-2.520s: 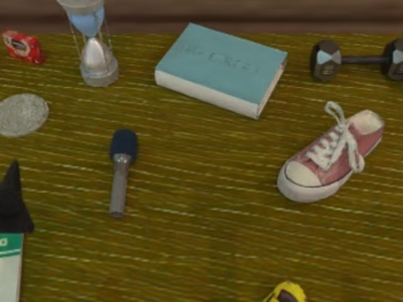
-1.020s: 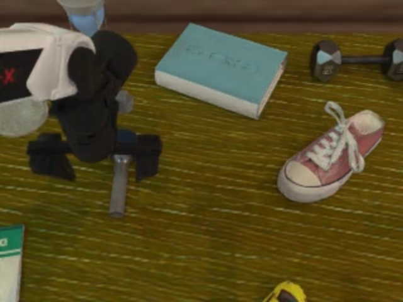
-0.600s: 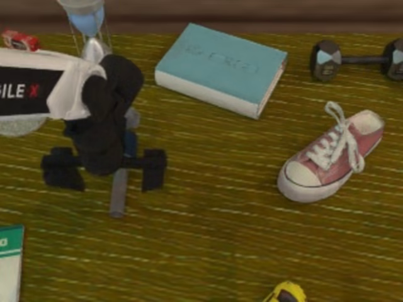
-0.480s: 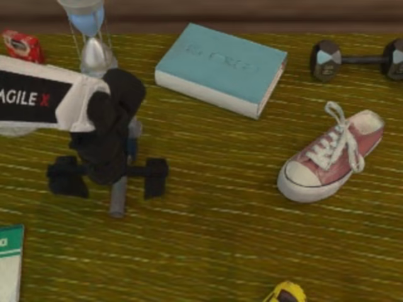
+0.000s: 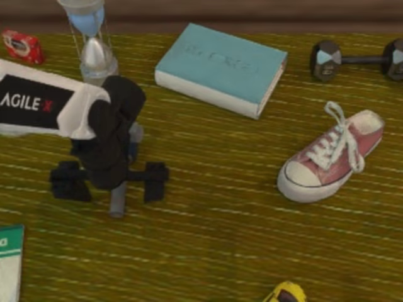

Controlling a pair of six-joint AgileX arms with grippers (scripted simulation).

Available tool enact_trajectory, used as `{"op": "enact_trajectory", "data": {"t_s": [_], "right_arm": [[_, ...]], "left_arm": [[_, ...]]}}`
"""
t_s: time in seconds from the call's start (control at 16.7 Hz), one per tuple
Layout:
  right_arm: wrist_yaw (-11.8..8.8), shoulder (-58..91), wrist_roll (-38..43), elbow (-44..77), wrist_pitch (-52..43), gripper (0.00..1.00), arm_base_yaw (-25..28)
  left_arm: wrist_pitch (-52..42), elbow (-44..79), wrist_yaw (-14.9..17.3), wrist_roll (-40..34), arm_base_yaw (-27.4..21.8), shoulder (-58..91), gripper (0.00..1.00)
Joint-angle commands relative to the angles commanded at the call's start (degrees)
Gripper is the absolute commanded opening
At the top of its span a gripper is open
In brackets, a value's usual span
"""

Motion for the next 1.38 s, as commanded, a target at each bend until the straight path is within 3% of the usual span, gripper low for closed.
{"op": "enact_trajectory", "data": {"t_s": [0.72,1.38], "right_arm": [[0.0,0.0,0.0,0.0,0.0,1.0,0.0],[0.0,0.0,0.0,0.0,0.0,1.0,0.0]], "left_arm": [[0.0,0.0,0.0,0.0,0.0,0.0,0.02],[-0.07,0.99,0.59,0.1,-0.26,-2.55,0.0]]}}
